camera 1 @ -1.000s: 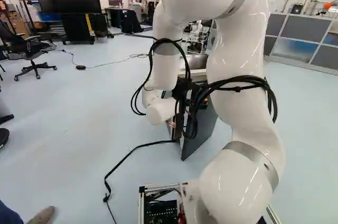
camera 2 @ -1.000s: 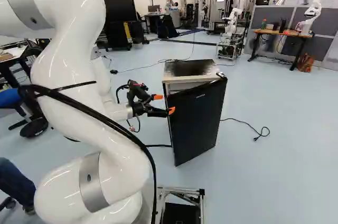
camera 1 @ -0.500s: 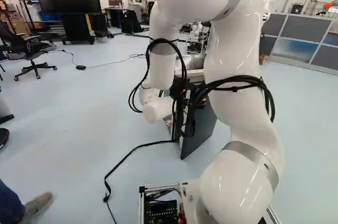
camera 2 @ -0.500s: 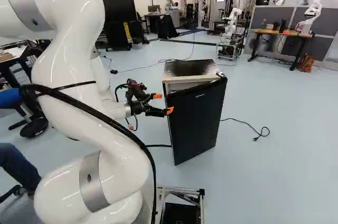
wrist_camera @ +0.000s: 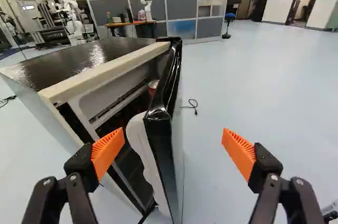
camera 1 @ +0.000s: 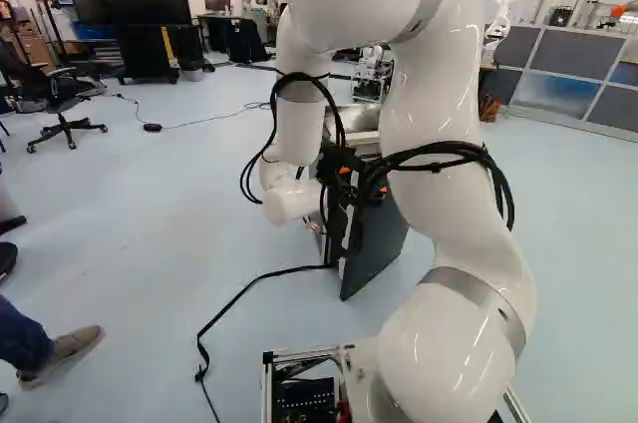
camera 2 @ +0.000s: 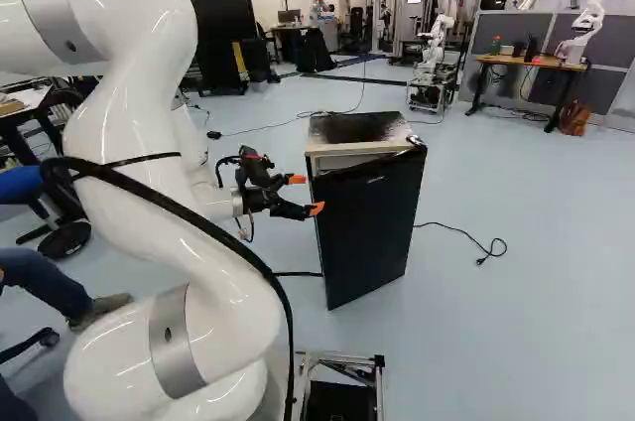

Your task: Grab a drink from the fridge

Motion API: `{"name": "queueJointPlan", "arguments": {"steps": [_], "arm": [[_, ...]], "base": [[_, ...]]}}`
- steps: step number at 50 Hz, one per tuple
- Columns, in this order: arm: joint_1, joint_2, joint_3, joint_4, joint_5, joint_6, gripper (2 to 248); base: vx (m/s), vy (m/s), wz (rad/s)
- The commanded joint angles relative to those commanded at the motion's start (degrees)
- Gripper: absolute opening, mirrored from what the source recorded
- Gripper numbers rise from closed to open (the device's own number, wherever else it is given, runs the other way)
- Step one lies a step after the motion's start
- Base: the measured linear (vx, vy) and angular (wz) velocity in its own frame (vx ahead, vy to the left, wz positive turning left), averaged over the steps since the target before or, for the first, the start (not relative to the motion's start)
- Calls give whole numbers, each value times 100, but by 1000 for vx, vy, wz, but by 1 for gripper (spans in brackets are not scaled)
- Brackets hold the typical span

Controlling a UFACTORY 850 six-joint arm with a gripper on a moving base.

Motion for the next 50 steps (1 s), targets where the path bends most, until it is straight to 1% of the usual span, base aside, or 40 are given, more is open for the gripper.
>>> {"name": "queueJointPlan", "arguments": {"steps": [31, 50], "arm": [[-181, -209, -454, 896, 0, 0, 247], [-204, -232, -508, 1457, 0, 0, 247]], "base": [[0, 0, 0], [0, 0, 0]]}}
